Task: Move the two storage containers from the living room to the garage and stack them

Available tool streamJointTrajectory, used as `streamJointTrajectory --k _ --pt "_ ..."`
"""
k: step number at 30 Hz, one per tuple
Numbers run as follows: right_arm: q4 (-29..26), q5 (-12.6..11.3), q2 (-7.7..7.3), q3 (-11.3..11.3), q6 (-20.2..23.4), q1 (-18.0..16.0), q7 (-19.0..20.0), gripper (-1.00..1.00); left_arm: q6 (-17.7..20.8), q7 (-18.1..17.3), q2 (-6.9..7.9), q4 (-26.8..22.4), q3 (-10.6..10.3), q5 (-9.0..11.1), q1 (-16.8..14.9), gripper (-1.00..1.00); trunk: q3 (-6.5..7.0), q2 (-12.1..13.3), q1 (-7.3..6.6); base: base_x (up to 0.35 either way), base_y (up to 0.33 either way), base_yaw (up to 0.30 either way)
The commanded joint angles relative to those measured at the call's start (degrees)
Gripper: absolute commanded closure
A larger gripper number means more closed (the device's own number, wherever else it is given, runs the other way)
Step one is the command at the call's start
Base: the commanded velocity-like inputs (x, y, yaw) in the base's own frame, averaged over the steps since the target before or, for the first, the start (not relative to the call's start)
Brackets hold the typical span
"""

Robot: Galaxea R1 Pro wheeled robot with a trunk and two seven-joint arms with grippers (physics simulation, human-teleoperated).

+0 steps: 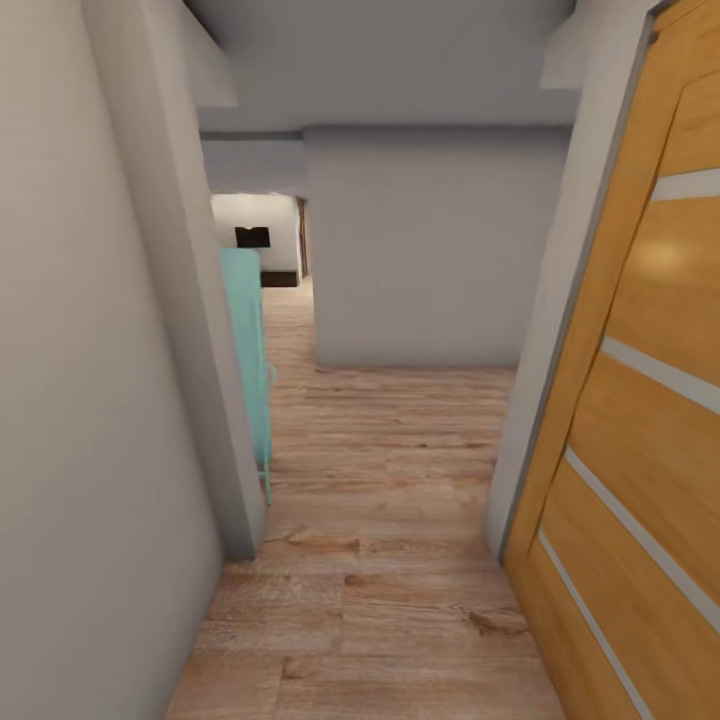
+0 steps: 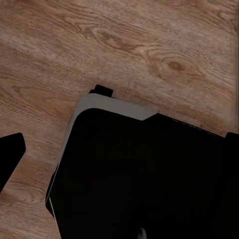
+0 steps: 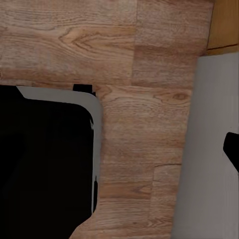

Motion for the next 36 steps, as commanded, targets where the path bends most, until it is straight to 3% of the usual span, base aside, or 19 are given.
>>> streamJointTrajectory --k 1,36 --pt "0.2 -0.5 0.01 0.5 -0.3 -0.1 0.0 -1.0 -0.2 0.1 -0.02 0.0 0.4 0.0 0.0 -1.0 -0.07 -0.1 0.06 0.321 0.0 0.0" --pt "0.2 -0.7 -0.11 0.4 -0.5 -0.1 0.1 -1.0 -0.2 0.1 -0.11 0.0 0.3 0.0 0.0 -1.0 -0.07 -0.1 0.06 0.321 0.0 0.0"
